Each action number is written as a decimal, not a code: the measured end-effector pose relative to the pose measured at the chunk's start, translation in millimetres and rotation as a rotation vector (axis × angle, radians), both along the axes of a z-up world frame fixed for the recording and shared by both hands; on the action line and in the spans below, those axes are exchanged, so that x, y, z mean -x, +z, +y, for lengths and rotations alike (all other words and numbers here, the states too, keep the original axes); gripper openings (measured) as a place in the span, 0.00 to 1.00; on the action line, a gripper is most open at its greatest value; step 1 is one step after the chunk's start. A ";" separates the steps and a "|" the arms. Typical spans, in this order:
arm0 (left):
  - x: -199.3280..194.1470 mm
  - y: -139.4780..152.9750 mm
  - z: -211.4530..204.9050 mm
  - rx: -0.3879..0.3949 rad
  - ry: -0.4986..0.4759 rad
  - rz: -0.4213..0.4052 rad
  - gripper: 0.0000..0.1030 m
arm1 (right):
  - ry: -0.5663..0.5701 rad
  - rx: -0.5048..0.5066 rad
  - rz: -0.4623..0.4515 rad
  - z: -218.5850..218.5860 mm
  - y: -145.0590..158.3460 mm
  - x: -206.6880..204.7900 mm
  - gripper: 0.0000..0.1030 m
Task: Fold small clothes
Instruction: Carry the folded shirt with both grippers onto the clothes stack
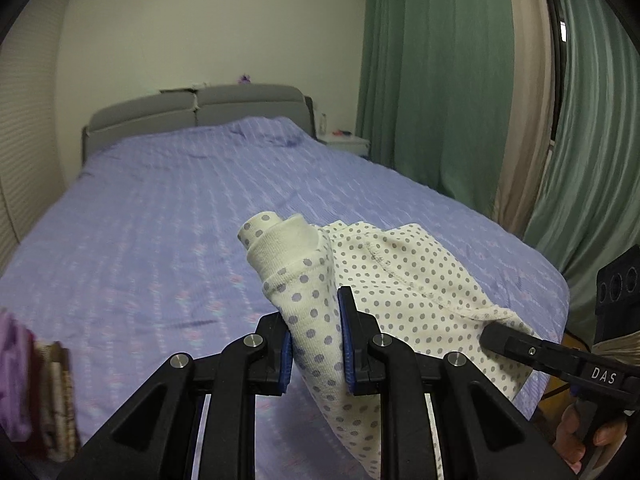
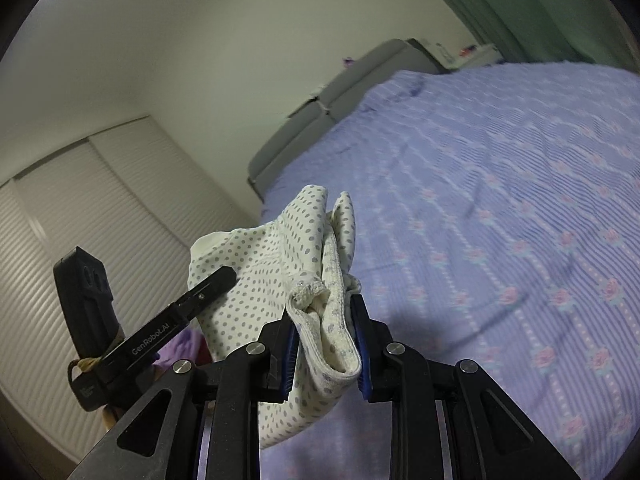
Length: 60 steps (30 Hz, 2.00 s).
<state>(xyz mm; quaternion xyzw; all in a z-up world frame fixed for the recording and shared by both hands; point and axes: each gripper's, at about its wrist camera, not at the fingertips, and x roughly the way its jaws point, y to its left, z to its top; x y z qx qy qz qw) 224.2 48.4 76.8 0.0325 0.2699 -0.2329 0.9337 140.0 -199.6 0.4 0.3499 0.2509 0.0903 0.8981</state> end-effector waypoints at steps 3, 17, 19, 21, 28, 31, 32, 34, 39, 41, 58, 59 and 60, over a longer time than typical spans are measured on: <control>16.2 17.3 29.7 -0.018 0.039 -0.041 0.20 | 0.032 0.016 -0.025 21.6 13.3 -0.6 0.25; 32.9 71.2 194.7 -0.103 0.212 -0.107 0.20 | 0.283 0.042 -0.112 178.9 58.4 -49.2 0.25; 33.2 77.5 223.2 -0.117 0.233 -0.128 0.20 | 0.318 0.050 -0.123 205.1 61.3 -58.8 0.25; 30.9 79.9 245.2 -0.143 0.258 -0.139 0.20 | 0.351 0.062 -0.133 230.8 62.3 -70.0 0.25; 2.0 75.0 313.8 -0.262 0.344 -0.095 0.20 | 0.461 0.087 -0.135 308.2 58.4 -103.8 0.25; -13.6 70.2 330.4 -0.305 0.353 -0.076 0.20 | 0.489 0.108 -0.137 337.2 54.7 -114.4 0.25; -20.8 68.0 334.4 -0.317 0.356 -0.069 0.20 | 0.495 0.112 -0.133 344.3 53.3 -119.5 0.25; -35.1 63.3 346.6 -0.333 0.364 -0.049 0.20 | 0.505 0.115 -0.123 360.6 50.2 -127.6 0.25; -62.4 50.6 366.4 -0.336 0.386 -0.013 0.20 | 0.520 0.142 -0.099 395.1 45.9 -140.2 0.25; -73.9 45.9 372.1 -0.326 0.397 0.000 0.20 | 0.531 0.147 -0.086 406.8 42.4 -147.0 0.25; -94.7 8.4 417.2 -0.274 0.536 0.081 0.58 | 0.527 0.100 0.034 420.8 14.7 -156.2 0.26; -95.6 9.4 422.7 -0.250 0.550 0.097 0.60 | 0.523 0.097 0.042 420.6 14.4 -157.2 0.26; -95.5 10.5 429.1 -0.222 0.570 0.114 0.61 | 0.518 0.092 0.048 420.2 13.3 -157.9 0.26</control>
